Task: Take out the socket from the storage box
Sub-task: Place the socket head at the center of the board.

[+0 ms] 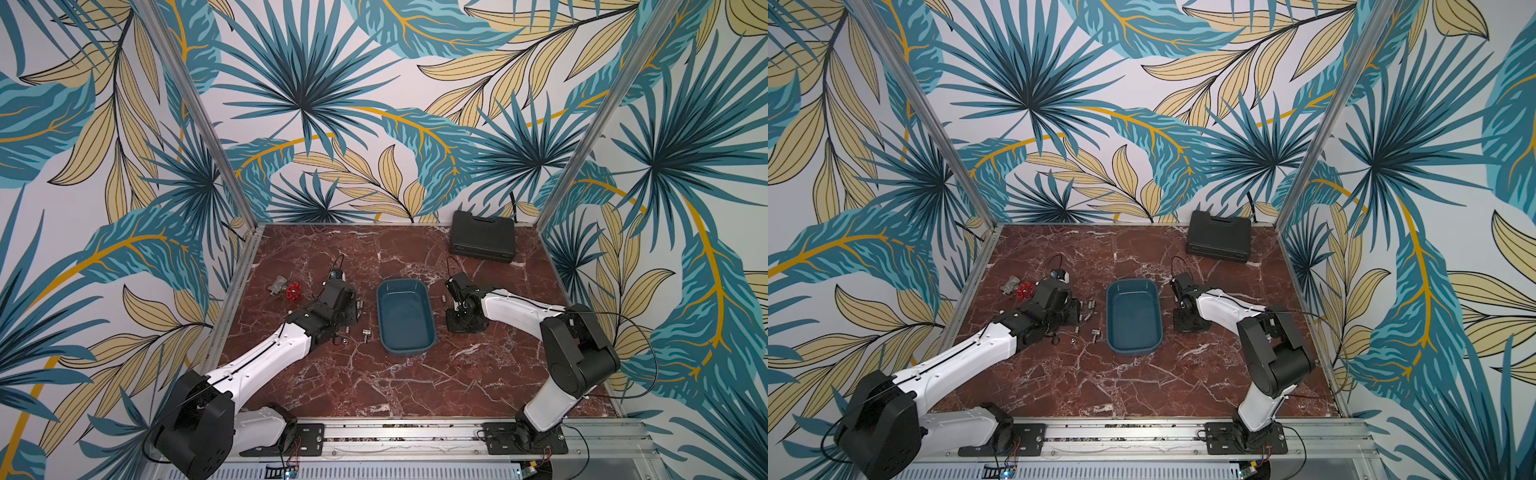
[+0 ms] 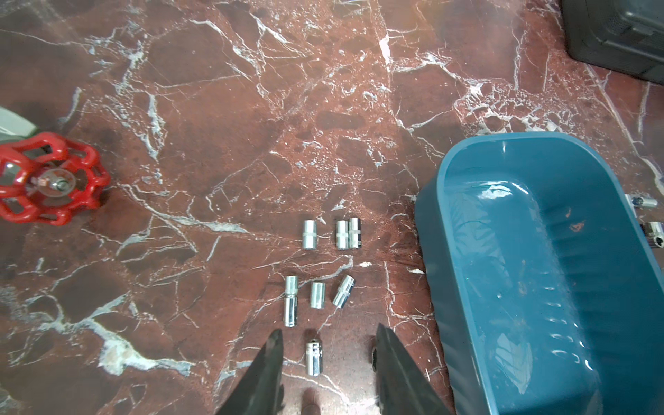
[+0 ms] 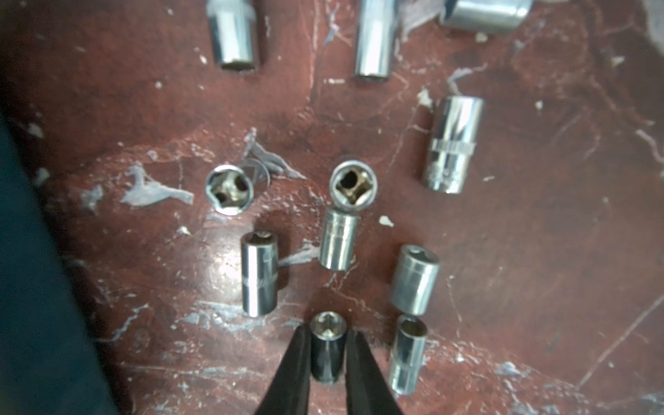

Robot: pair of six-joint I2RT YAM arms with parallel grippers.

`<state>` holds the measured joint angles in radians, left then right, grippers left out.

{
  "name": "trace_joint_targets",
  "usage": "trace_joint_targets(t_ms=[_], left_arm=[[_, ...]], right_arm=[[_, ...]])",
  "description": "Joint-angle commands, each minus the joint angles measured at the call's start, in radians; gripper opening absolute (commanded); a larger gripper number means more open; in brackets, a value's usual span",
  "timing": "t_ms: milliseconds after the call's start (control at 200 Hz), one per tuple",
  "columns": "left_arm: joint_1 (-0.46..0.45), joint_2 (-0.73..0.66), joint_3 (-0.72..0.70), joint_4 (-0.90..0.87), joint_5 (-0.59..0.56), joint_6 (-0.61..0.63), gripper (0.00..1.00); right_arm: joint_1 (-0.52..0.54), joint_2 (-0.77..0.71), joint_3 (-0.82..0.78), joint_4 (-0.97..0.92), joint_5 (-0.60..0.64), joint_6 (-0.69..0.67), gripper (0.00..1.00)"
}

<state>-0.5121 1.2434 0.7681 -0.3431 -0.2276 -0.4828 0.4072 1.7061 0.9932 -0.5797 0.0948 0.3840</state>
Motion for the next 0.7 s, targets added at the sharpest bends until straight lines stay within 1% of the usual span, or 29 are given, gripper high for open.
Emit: trace_joint_targets(t_ms=[0,105,265,366,436,471,526,601,611,631,636,696], left_arm=[[0.013,-0.028,-0.033,0.045,-0.023,0.003,0.46],[0.017,-0.026,-0.035,0.050,-0.044,0.007,0.48],[0.037,-0.043,-0.028,0.051,-0.094,0.056,0.49],[0.066,-0.080,-0.035,0.062,-0.176,0.110,0.54],[0.087,-0.118,-0.059,0.129,-0.241,0.179,0.58],[0.094,-0.140,-0.079,0.174,-0.287,0.222,0.63],[0.105,-0.175,-0.130,0.272,-0.350,0.287,0.71],[0.120,-0.221,-0.243,0.484,-0.396,0.421,0.85],[0.122,-0.225,-0.261,0.519,-0.405,0.433,0.88],[0.127,-0.231,-0.299,0.591,-0.421,0.460,0.98],[0.129,-0.232,-0.309,0.610,-0.424,0.465,0.99],[0.169,-0.227,-0.422,0.827,-0.413,0.511,1.00]], right_arm=[[-0.002,-0.001,-0.005,-0.004,0.018,0.007,0.29],[-0.002,-0.024,0.000,-0.023,0.025,0.003,0.37],[-0.004,-0.133,0.048,-0.073,0.065,-0.032,0.42],[-0.020,-0.231,0.091,-0.089,0.109,-0.071,0.47],[-0.036,-0.320,0.092,-0.049,0.160,-0.102,0.56],[-0.042,-0.370,0.074,-0.005,0.199,-0.123,0.64],[-0.059,-0.458,0.008,0.103,0.269,-0.159,0.74],[-0.097,-0.585,-0.135,0.311,0.356,-0.197,0.86],[-0.105,-0.598,-0.157,0.340,0.361,-0.202,0.88],[-0.121,-0.622,-0.201,0.420,0.370,-0.213,0.91],[-0.125,-0.626,-0.213,0.437,0.372,-0.216,0.92],[-0.170,-0.649,-0.331,0.600,0.373,-0.299,0.98]])
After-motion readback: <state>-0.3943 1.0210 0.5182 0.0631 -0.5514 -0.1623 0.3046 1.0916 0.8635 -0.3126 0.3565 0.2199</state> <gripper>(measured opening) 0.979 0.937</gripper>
